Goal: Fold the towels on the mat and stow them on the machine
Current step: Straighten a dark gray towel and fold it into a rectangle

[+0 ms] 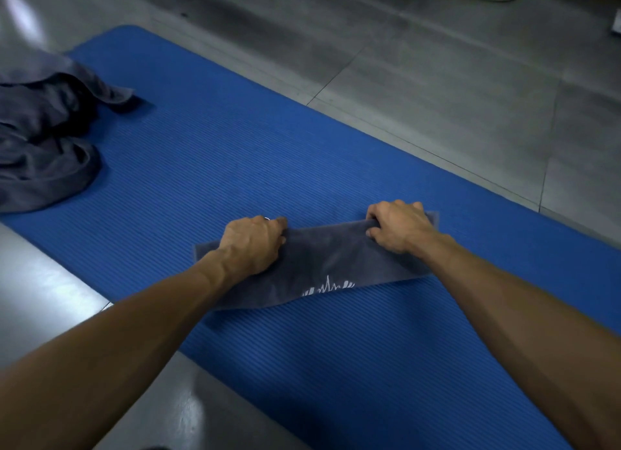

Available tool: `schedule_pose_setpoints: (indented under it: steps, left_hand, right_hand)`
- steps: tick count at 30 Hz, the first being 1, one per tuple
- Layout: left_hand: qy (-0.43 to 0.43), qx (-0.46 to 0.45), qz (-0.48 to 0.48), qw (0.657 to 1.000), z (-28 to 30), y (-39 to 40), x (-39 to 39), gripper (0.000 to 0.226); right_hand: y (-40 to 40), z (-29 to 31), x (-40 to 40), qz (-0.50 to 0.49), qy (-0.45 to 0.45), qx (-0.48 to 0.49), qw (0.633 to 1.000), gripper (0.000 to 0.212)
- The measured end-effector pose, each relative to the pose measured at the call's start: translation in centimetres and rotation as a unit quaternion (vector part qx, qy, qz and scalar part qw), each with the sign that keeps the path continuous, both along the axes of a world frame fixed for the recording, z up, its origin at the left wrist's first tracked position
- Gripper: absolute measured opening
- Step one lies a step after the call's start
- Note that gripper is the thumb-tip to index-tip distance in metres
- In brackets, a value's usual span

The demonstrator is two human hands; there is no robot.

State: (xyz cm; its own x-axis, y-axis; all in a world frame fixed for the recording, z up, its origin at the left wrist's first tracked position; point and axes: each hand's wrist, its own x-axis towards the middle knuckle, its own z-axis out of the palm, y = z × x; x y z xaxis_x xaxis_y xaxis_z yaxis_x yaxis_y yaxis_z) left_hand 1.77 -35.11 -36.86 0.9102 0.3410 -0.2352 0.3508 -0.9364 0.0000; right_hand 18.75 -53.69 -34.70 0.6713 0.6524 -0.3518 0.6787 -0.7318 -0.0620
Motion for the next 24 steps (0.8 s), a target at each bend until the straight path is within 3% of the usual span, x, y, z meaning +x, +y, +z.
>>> schedule_pose_setpoints:
  steps: [5,8,11,14,15,17,19,24]
  left_hand:
    - [0.004,0.031,-0.002,1.0,-1.0,-0.2,-0.2,0.031]
    - [-0.078,0.057,-0.038,0.995,-2.0,-0.5,-0.4,0.03]
    - [-0.144,0.01,-0.102,0.984,-3.0,-2.0,-1.6,0.05]
    - [-0.026,-0.047,-0.099,0.994,-4.3,-2.6,-2.9,0.075]
    - [-0.003,-0.047,-0.096,0.994,-4.8,-2.4,-3.1,0.077]
    - [0.002,-0.036,-0.102,0.994,-5.5,-1.9,-3.1,0.077]
    - [-0.006,-0.03,-0.106,0.994,-5.9,-1.6,-3.1,0.079]
    - [-0.019,-0.036,-0.094,0.995,-6.0,-1.3,-3.0,0.086]
  right_hand:
    - [0.8,-1.9,0.4,-0.011,-0.001,0.013,1.0,0.004]
    - [0.8,-2.5,0.5,-0.015,0.004,0.01,1.0,0.009]
    - [0.9,-2.3,0.5,-0.018,-0.005,-0.01,1.0,0.026]
    - [1.6,-2.8,-2.5,0.065,-0.12,0.043,0.99,0.037]
    - [2.1,-3.5,-4.4,0.101,-0.129,0.085,0.983,0.04]
    - [3.0,-5.3,-8.2,0.123,-0.061,0.125,0.983,0.051]
    - [3.3,-6.9,-9.8,0.09,0.001,0.104,0.991,0.065]
    - [-1.8,-7.4,-4.0,0.149,-0.058,0.019,0.987,0.072]
